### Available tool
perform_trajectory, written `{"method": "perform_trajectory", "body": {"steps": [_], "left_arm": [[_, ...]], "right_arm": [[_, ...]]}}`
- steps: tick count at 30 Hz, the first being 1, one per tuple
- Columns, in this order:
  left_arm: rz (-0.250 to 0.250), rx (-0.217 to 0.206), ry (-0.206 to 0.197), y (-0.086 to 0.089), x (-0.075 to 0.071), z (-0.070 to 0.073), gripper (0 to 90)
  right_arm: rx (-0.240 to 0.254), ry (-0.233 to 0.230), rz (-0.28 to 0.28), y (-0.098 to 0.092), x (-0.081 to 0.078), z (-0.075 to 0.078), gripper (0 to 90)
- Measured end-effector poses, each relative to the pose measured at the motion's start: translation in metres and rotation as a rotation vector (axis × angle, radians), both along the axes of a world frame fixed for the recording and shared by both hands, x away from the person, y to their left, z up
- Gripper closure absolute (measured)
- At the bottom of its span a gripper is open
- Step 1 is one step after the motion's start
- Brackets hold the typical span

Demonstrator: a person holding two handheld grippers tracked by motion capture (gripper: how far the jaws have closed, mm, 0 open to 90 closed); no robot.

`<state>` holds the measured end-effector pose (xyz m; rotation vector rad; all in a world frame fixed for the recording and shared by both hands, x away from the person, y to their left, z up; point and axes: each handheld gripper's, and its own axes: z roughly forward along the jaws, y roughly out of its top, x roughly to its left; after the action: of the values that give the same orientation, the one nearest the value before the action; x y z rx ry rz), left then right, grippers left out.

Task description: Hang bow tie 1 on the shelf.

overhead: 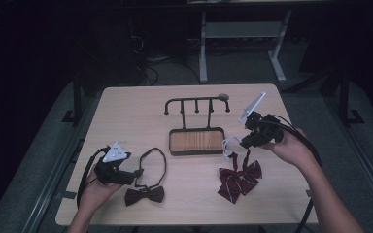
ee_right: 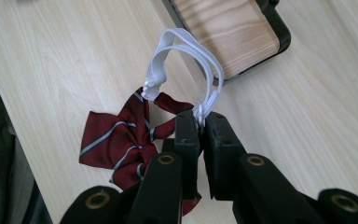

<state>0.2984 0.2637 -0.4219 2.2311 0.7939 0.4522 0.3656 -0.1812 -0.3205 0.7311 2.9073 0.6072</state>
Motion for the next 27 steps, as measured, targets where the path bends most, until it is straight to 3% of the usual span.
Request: {"method": "perform_trajectory", "body": {"steps": [27], "left_arm": [[0.009, -0.028, 0.001, 0.003, 0.001, -0.001, 22.5]], "right_arm": [[0.022, -0.038, 0.028, 0.01, 0.002, 0.04, 83.8]]}}
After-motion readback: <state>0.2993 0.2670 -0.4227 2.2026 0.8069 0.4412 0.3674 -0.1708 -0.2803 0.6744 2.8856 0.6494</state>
